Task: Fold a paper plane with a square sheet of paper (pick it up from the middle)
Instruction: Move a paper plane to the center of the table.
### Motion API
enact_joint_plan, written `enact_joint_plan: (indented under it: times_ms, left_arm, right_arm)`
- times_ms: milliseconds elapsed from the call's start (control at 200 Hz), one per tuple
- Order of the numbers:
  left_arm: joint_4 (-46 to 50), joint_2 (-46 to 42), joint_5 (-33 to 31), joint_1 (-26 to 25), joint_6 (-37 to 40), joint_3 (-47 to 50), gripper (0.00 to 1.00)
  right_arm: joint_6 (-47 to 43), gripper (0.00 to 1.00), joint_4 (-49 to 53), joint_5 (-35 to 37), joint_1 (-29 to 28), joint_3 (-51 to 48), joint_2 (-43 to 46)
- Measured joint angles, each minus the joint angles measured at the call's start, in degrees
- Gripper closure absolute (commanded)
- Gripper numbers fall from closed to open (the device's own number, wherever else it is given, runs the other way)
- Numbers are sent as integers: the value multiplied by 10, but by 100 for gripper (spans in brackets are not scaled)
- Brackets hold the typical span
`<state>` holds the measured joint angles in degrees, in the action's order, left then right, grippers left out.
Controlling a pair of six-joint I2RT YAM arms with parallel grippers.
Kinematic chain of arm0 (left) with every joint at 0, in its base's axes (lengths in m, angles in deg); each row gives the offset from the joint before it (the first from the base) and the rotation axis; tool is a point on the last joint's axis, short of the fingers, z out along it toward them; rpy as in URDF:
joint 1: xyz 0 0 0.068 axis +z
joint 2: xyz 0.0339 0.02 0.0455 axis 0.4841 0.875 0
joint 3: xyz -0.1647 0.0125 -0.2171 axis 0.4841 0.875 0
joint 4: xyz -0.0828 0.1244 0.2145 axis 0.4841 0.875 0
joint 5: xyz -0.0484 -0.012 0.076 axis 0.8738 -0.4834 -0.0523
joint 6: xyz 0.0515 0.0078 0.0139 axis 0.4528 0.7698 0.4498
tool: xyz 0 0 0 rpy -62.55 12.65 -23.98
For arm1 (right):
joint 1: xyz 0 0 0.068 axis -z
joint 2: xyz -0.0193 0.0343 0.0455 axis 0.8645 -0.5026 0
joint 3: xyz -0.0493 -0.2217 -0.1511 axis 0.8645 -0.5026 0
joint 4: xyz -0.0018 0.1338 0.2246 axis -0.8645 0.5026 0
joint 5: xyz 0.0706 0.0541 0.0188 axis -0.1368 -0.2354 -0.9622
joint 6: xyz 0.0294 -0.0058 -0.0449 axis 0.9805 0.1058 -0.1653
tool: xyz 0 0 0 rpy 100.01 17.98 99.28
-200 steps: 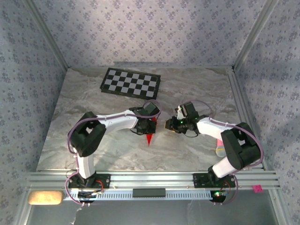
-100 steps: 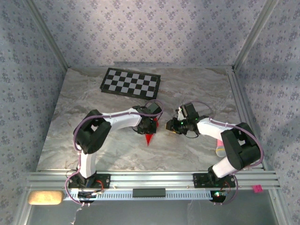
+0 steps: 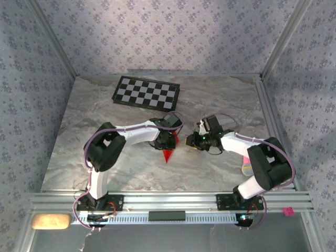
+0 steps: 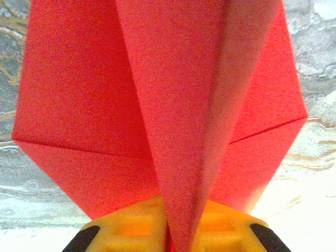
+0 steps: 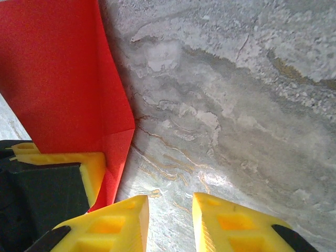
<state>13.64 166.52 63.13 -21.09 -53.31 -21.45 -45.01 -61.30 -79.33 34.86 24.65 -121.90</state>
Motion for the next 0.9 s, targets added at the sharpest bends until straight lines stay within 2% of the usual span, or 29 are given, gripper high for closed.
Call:
enact_joint_plan:
  times_ms: [400, 530, 900]
  left_arm:
    - [2, 25, -27, -21, -20, -33, 73]
    - [3, 27, -36, -24, -38, -37, 66]
    - [22, 51, -69, -36, -82, -71, 66]
  right_arm:
    - [0, 71, 1, 4, 4, -5, 2]
    - [0, 70, 6, 14, 9, -11, 19]
    - [0, 71, 11, 34, 33, -32, 64]
